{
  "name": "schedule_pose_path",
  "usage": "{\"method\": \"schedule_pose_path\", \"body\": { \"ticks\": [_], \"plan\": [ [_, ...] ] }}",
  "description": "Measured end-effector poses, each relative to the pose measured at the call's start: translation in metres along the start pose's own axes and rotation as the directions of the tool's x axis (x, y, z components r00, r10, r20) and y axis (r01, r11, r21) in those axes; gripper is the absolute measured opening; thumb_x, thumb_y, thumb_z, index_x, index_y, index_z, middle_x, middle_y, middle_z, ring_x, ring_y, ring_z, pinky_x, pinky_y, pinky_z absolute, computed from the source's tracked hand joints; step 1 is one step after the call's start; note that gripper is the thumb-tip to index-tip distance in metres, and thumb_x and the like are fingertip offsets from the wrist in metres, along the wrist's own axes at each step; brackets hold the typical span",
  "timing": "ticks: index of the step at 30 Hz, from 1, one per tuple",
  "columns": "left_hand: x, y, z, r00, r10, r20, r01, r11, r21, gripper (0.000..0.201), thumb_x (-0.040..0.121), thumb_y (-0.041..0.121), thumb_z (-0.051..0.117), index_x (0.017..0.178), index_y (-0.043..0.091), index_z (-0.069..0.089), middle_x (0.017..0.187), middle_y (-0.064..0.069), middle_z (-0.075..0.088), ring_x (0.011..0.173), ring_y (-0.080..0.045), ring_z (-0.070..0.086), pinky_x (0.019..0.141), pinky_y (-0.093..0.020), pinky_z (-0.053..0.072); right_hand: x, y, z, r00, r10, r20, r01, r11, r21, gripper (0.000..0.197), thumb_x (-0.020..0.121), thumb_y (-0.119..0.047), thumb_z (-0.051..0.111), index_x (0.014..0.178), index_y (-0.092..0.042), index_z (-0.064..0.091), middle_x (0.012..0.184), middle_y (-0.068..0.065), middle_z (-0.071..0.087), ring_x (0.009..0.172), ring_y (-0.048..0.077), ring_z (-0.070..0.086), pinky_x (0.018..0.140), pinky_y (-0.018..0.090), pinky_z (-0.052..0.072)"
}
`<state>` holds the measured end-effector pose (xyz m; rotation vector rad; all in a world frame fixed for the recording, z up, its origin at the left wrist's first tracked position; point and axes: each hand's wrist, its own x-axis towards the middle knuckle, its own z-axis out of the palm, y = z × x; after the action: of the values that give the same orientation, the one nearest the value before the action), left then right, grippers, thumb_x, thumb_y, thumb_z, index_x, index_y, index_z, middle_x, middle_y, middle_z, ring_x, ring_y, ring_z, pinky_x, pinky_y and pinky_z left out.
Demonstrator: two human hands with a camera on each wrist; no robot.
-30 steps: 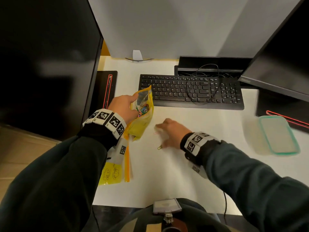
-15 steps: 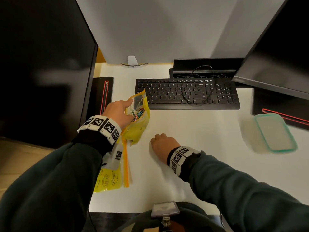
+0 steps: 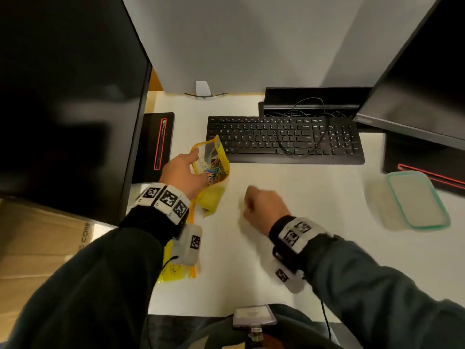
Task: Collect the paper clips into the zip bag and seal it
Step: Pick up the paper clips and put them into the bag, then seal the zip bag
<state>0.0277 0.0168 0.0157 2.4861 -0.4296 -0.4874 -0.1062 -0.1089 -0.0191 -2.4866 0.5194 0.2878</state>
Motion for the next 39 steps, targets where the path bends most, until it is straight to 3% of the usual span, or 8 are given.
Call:
{"method": "schedule_pose_path", "body": {
  "ticks": [4, 8, 13, 17, 22, 27, 32, 39],
  "plan": [
    [-0.013, 0.003, 0.018, 0.998, -0.026, -0.054, 0.018, 0.989, -0.144, 0.068, 0.071, 0.022, 0.072, 0.133, 0.025, 0.045, 0.126, 0.001, 0.058, 0.114, -0.018, 0.053, 0.087, -0.022, 0.039, 0.020, -0.029, -0.052, 0.928, 0.014, -0.372, 0.124, 0.930, 0.345, 0.011, 0.077, -0.005, 0.058, 0.076, -0.016, 0.060, 0.067, -0.002, 0.059, 0.061, 0.015, 0.052, 0.057, 0.022, 0.041],
    [-0.023, 0.017, 0.025, 0.996, -0.019, -0.082, 0.001, 0.978, -0.208, 0.069, 0.070, 0.024, 0.073, 0.133, 0.025, 0.046, 0.124, -0.001, 0.057, 0.109, -0.021, 0.056, 0.091, -0.030, 0.047, 0.034, -0.048, -0.060, 0.970, -0.072, -0.234, 0.138, 0.950, 0.279, 0.010, 0.083, -0.015, 0.062, 0.084, -0.015, 0.072, 0.076, 0.000, 0.069, 0.070, 0.011, 0.056, 0.069, 0.022, 0.046],
    [-0.032, 0.026, 0.038, 0.996, -0.051, -0.077, 0.023, 0.945, -0.325, 0.064, 0.077, 0.024, 0.067, 0.136, 0.025, 0.042, 0.128, -0.001, 0.052, 0.106, -0.014, 0.055, 0.087, -0.020, 0.038, 0.008, -0.007, -0.048, 0.881, 0.040, -0.471, 0.175, 0.898, 0.405, 0.019, 0.083, -0.006, 0.054, 0.095, -0.019, 0.060, 0.089, 0.002, 0.066, 0.073, 0.017, 0.057, 0.069, 0.028, 0.047],
    [-0.043, 0.036, 0.052, 0.998, 0.056, -0.001, -0.053, 0.944, -0.325, 0.071, 0.085, 0.014, 0.057, 0.145, 0.020, 0.020, 0.144, -0.002, 0.035, 0.099, -0.016, 0.061, 0.083, -0.019, 0.042, -0.022, 0.030, -0.011, 0.970, 0.185, -0.159, -0.107, 0.907, 0.407, 0.040, 0.069, -0.009, 0.067, 0.099, -0.026, 0.046, 0.094, -0.003, 0.055, 0.059, 0.016, 0.048, 0.066, 0.030, 0.047],
    [-0.049, 0.048, 0.062, 0.994, 0.094, 0.054, -0.072, 0.942, -0.329, 0.069, 0.087, 0.005, 0.049, 0.145, 0.016, 0.015, 0.154, -0.003, 0.018, 0.106, -0.014, 0.060, 0.091, -0.017, 0.042, -0.004, 0.022, 0.000, 0.944, 0.208, -0.258, -0.083, 0.902, 0.423, 0.013, 0.076, -0.017, 0.069, 0.077, -0.019, 0.056, 0.081, -0.003, 0.063, 0.061, 0.019, 0.054, 0.063, 0.024, 0.040],
    [-0.043, 0.047, 0.059, 1.000, 0.018, -0.015, -0.023, 0.894, -0.448, 0.071, 0.086, 0.003, 0.054, 0.145, 0.018, 0.018, 0.142, -0.006, 0.036, 0.102, -0.016, 0.061, 0.088, -0.018, 0.046, -0.008, 0.012, -0.003, 0.978, 0.109, -0.176, -0.026, 0.908, 0.417, 0.032, 0.070, -0.020, 0.068, 0.097, -0.018, 0.051, 0.094, -0.001, 0.065, 0.061, 0.023, 0.057, 0.061, 0.032, 0.050],
    [-0.046, 0.046, 0.056, 1.000, 0.020, 0.006, -0.014, 0.832, -0.554, 0.066, 0.085, 0.007, 0.059, 0.142, 0.021, 0.030, 0.137, -0.001, 0.047, 0.096, -0.010, 0.063, 0.087, -0.021, 0.050, 0.002, 0.017, -0.017, 0.912, 0.166, -0.374, -0.006, 0.919, 0.393, 0.008, 0.085, -0.015, 0.059, 0.078, -0.012, 0.058, 0.066, 0.006, 0.062, 0.058, 0.026, 0.056, 0.060, 0.033, 0.049],
    [-0.044, 0.062, 0.029, 0.927, 0.374, 0.007, -0.370, 0.915, 0.162, 0.028, 0.085, 0.035, 0.055, 0.111, 0.033, 0.062, 0.108, 0.000, 0.057, 0.101, -0.022, 0.053, 0.082, -0.033, 0.045, 0.010, 0.048, -0.046, 0.905, 0.169, -0.390, 0.018, 0.902, 0.432, 0.025, 0.083, 0.004, 0.054, 0.080, -0.018, 0.065, 0.069, 0.005, 0.064, 0.067, 0.027, 0.064, 0.070, 0.040, 0.057]
  ]
}}
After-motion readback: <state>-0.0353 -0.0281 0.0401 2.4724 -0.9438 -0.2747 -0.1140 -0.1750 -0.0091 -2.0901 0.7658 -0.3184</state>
